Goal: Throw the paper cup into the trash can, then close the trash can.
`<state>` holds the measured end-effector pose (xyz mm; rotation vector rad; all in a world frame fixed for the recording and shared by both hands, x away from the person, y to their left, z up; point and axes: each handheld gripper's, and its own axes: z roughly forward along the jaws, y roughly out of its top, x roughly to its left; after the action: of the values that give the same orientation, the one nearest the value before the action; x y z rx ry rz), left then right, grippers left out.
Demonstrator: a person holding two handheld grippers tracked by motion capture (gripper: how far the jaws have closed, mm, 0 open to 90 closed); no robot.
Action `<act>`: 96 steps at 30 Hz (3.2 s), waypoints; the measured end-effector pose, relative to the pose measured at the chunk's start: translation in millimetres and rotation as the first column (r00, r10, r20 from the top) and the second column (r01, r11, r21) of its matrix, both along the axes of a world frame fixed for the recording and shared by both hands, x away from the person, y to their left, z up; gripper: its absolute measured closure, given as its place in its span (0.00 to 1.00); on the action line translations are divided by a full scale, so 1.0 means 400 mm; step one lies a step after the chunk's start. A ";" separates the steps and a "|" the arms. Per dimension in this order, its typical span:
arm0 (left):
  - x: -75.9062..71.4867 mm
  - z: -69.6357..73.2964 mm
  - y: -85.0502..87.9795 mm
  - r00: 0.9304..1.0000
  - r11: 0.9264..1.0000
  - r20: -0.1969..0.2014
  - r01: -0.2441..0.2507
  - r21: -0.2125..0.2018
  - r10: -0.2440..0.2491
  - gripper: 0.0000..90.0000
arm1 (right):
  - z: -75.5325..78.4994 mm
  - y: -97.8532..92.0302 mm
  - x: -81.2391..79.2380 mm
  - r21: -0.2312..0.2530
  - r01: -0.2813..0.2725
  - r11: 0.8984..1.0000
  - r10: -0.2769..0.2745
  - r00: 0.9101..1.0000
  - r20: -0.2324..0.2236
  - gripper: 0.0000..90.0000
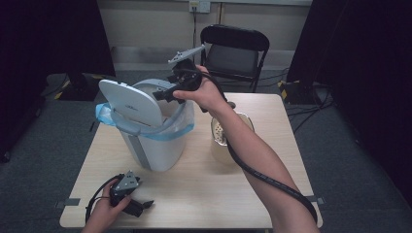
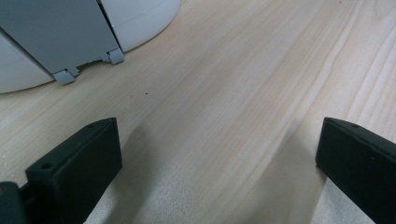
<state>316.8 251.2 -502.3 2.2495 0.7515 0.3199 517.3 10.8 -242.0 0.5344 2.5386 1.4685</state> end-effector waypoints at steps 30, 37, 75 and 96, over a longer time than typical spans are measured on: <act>0.000 0.000 0.000 1.000 1.000 -0.001 -0.001 0.001 0.001 0.00 | -0.023 -0.293 -0.061 0.036 0.107 0.994 -0.107 0.994 -0.002 0.16; 0.000 0.000 0.000 1.000 1.000 0.000 0.000 0.001 0.000 0.00 | -0.045 -0.327 -0.077 0.029 0.105 0.994 -0.105 0.994 -0.006 0.16; 0.000 -0.001 0.000 1.000 1.000 -0.001 0.000 0.003 0.000 0.00 | -0.208 -0.494 -0.178 -0.017 0.130 0.991 -0.131 0.990 -0.055 0.16; 0.000 0.000 0.000 1.000 1.000 -0.002 -0.001 0.003 0.001 0.00 | -0.344 -0.597 -0.296 -0.102 0.110 0.989 -0.116 0.991 -0.062 0.16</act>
<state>316.7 251.1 -502.4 2.2522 0.7536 0.3199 398.8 -228.0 -379.7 0.7113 2.5689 1.3007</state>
